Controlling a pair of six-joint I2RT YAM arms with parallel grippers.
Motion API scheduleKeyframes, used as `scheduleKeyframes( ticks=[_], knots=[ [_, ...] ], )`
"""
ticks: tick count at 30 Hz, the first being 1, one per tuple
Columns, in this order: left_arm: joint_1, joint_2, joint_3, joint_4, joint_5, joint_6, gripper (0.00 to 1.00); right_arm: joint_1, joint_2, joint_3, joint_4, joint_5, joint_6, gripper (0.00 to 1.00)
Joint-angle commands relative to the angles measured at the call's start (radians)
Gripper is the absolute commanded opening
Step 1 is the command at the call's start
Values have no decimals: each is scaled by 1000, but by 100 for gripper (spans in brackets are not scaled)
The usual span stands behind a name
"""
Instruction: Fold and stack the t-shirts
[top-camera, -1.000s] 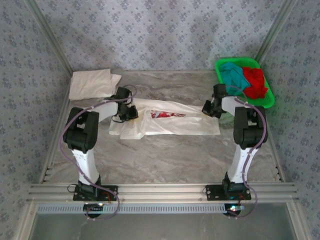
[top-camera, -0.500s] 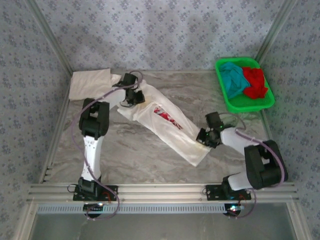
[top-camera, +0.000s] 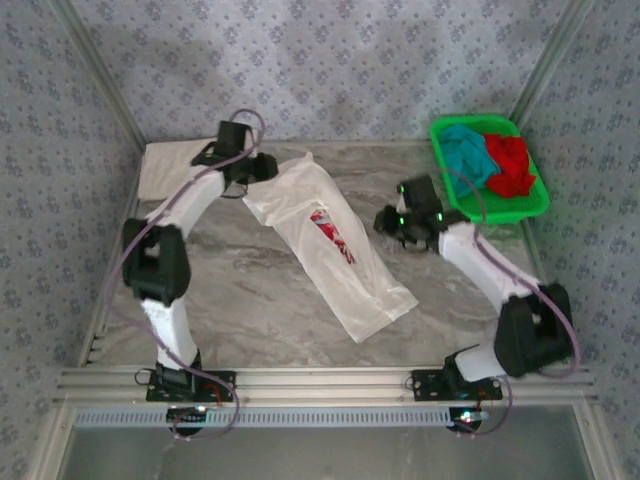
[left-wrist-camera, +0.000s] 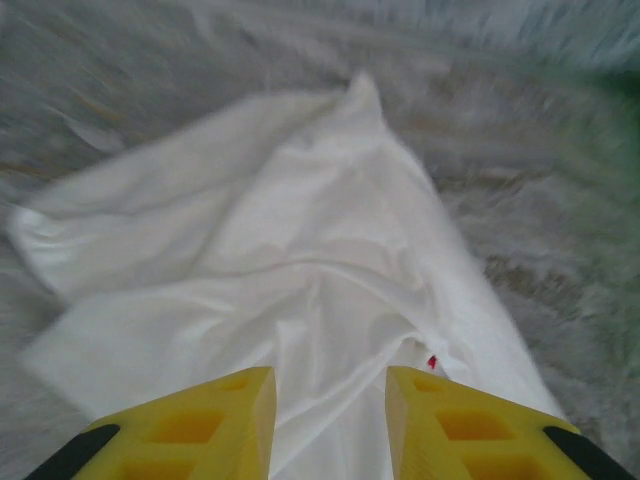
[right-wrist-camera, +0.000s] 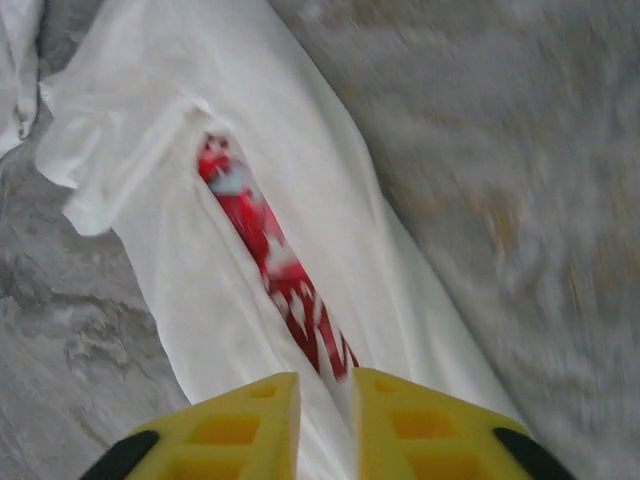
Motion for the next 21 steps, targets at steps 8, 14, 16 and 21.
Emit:
scheduleKeyframes(
  ticks=[8,14,16,21],
  knots=[
    [-177,-3,-287,143,-28,-111,37,-32,585,528,-164,-185,-195,29],
    [-198,153,-178,191,-18,-158,35,-44,687,575,-138,-196,-197,2],
    [-194,210,-135,169,-25,-182,30,-50,698,537,-99,-204,-187,1],
    [-186,302,-87,143,-55,-196,28,-49,694,440,-26,-217,-163,0]
  ],
)
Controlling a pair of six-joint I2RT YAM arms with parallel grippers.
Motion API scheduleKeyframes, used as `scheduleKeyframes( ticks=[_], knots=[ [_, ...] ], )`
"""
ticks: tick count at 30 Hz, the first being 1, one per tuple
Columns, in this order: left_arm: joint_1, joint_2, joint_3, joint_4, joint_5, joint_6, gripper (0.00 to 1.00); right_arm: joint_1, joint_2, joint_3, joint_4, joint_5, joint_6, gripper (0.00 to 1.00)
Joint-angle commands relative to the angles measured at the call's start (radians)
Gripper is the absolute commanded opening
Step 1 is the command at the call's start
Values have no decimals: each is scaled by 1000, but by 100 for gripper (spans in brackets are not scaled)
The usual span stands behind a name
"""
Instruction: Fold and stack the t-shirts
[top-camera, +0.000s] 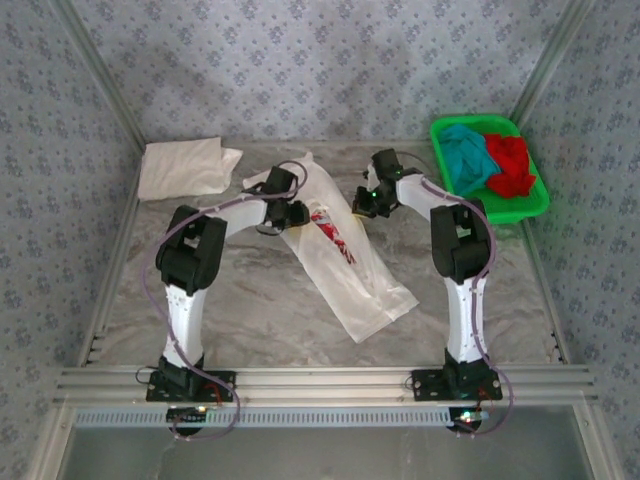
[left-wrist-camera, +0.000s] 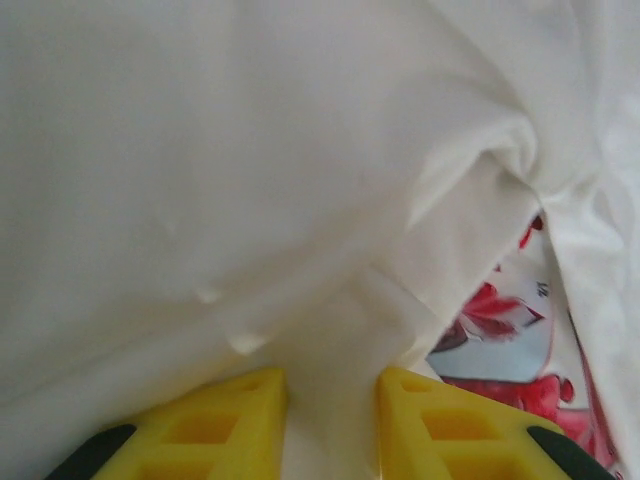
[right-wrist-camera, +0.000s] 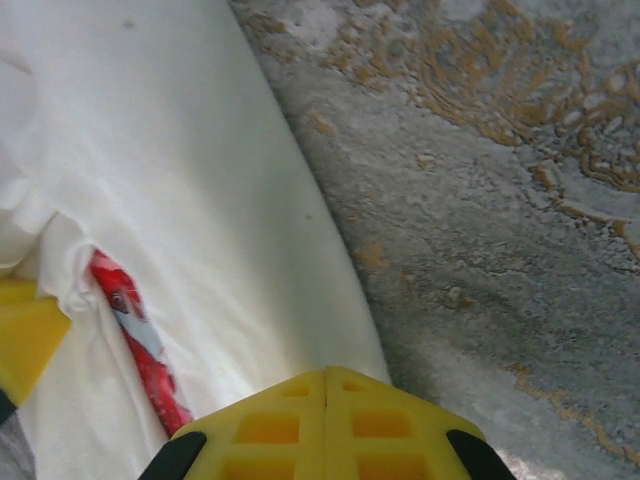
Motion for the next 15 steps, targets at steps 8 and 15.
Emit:
scheduleKeyframes(
  ticks=[8,15],
  knots=[
    [26,180,251,-122,-18,46,27,-8,-100,-317,163,31,119,0],
    [46,289,521,-280,22,191,25,14,-233,-558,278,89,277,0]
  ],
)
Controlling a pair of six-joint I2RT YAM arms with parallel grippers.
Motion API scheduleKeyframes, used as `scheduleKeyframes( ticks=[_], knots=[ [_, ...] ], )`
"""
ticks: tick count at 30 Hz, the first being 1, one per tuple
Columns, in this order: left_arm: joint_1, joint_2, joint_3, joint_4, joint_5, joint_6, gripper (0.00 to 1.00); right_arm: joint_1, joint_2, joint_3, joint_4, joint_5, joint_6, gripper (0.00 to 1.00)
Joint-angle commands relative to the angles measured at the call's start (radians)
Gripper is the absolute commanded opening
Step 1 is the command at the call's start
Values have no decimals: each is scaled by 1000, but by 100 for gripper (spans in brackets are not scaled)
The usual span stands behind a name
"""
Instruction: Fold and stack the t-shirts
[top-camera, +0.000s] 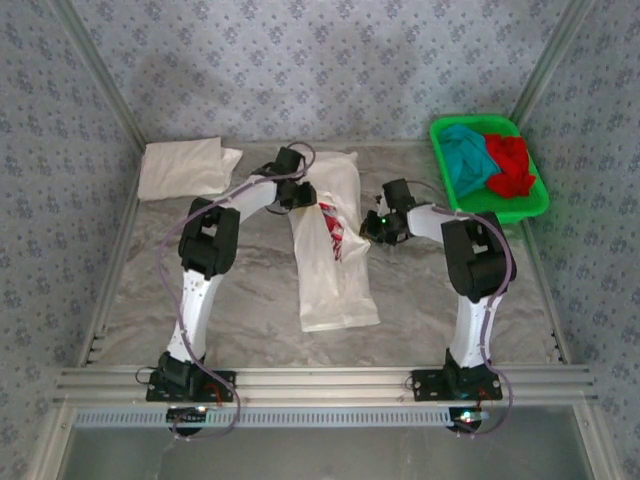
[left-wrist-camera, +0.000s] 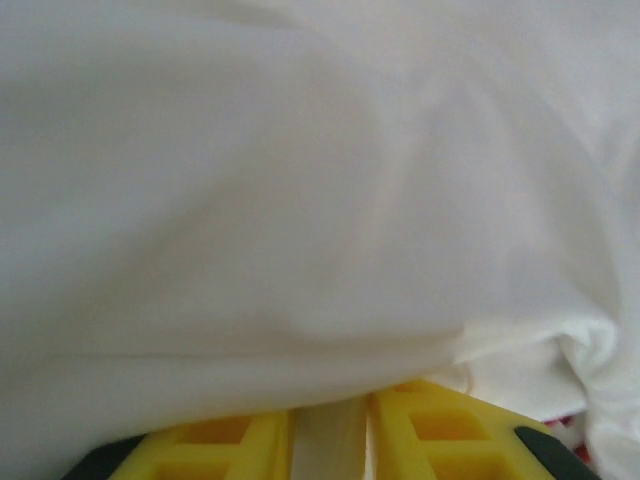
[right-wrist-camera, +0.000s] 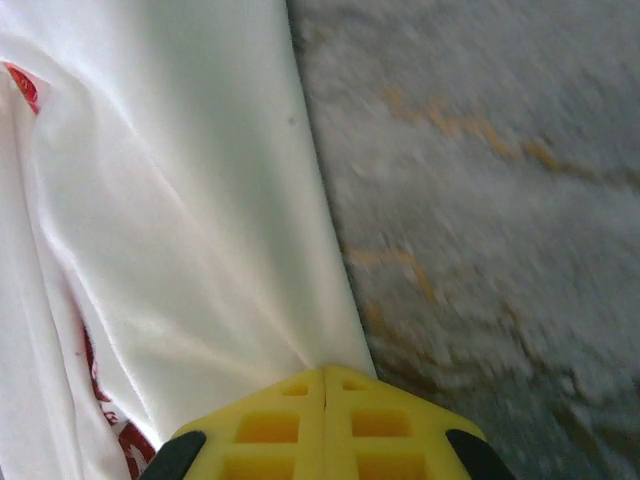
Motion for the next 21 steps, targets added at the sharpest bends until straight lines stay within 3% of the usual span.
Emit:
scheduleKeyframes(
  ticks=[1,3,6,13,18,21],
  knots=[
    [19,18,75,-124,-17,93,25,14,-13,-75,-46,76,96,0],
    [22,-28,12,-101,-24,95,25,17,-20,-47,-73,83,92,0],
    [28,-139,-117,-40,-34,93,28,11,-26,22,-117,104,66,15],
    [27,-460,-476,44,-27,47,34,-16,-91,173,-245,109,-42,29],
    [29,-725,-741,69,-55,20,49,4,-298,-42,-211,-1,-63,40],
    [17,-882,-888,50,8,-20,55,23,-457,-221,-218,-82,-58,47]
  ],
)
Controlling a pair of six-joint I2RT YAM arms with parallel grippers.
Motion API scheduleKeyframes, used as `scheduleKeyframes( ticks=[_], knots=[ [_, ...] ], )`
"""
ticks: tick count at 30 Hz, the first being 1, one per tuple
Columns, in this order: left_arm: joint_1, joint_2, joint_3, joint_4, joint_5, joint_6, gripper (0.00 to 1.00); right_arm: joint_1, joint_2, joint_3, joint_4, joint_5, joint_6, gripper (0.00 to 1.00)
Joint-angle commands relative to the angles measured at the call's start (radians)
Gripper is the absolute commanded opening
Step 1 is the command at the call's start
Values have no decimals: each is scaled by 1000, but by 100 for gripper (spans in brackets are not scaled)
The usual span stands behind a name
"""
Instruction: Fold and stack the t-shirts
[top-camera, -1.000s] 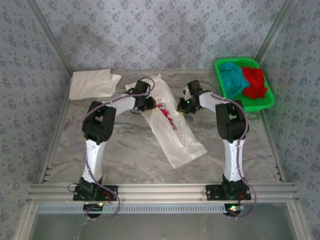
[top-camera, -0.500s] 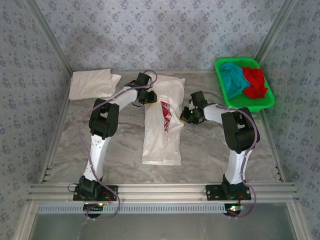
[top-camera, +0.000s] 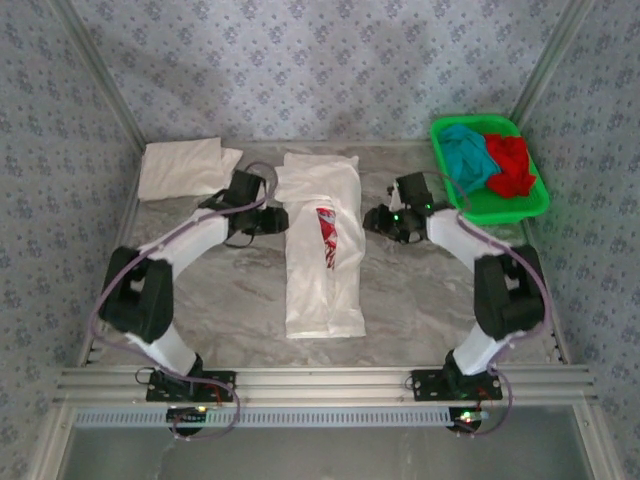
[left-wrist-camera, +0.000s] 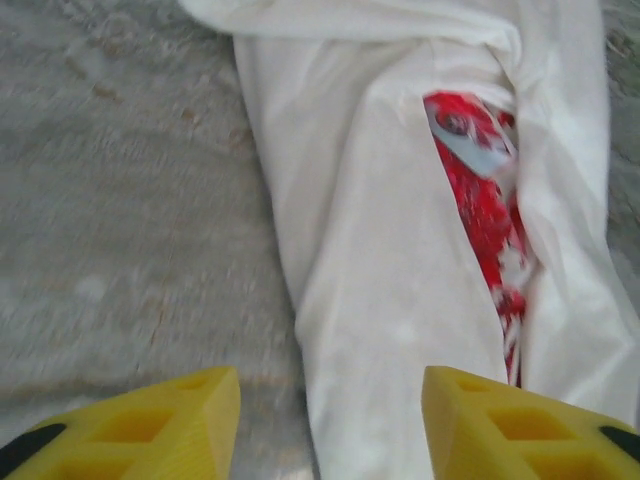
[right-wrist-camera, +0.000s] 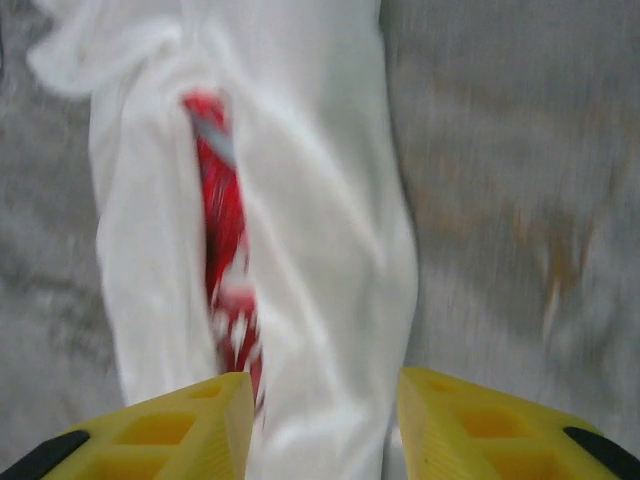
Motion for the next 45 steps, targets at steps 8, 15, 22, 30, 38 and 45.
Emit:
scheduleKeyframes(
  ticks=[8,15,22,30,38,45],
  knots=[
    [-182,-516,-504,35,208,-314,64,198,-506,-552,33,-190,230,57],
    [-368,-720,-686,27,152,-485,67,331,-608,-747,153,-177,376,58],
    [-463,-607,-756,238,142,-514,68,418,-575,-750,151,-120,350,59],
    [-472,-512,-785,381,104,-500,62,392,-540,-748,204,-76,347,59],
    [-470,-345,-741,495,166,-495,57,390,-434,-698,320,-113,368,56],
    [-468,-328,-703,407,168,-471,45,391,-405,-675,347,-116,383,50]
  ],
)
